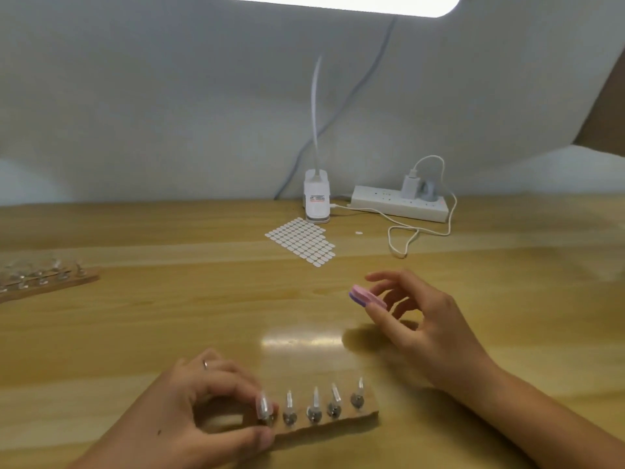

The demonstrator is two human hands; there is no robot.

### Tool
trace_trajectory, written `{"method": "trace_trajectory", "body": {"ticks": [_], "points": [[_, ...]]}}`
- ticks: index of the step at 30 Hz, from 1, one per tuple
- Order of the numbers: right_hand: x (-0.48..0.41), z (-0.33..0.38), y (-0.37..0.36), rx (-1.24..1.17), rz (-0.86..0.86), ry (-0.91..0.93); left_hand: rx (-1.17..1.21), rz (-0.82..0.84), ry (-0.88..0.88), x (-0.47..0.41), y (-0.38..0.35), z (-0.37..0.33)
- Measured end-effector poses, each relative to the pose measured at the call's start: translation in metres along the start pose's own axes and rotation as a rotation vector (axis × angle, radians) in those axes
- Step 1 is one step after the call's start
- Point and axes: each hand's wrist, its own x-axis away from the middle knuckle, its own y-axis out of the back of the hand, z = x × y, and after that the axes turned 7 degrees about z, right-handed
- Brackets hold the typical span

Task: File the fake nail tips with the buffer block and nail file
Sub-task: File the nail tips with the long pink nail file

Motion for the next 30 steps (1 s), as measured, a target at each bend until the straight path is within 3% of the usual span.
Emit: {"method": "trace_trajectory", "body": {"ticks": [4, 10, 17, 20, 25, 30], "points": [[0.004, 0.004, -0.006, 0.199, 0.059, 0.131, -0.294, 0.0, -0.227, -0.003, 0.002, 0.006], [0.004, 0.007, -0.009, 0.18, 0.11, 0.2, -0.28, 0.038, -0.348, -0.006, 0.0, 0.009], [0.002, 0.004, -0.008, 0.174, 0.099, 0.223, -0.43, -0.199, -0.476, 0.001, -0.006, -0.008], [0.002, 0.006, -0.007, 0.108, 0.066, 0.215, -0.301, -0.32, -0.434, 0.002, -0.008, -0.018], [0.002, 0.017, -0.005, -0.02, -0.037, 0.182, 0.251, -0.425, -0.159, -0.001, -0.014, -0.032], [0.008, 0.038, -0.007, -0.011, -0.059, 0.278, 0.279, -0.419, -0.179, -0.017, -0.019, -0.035]]}}
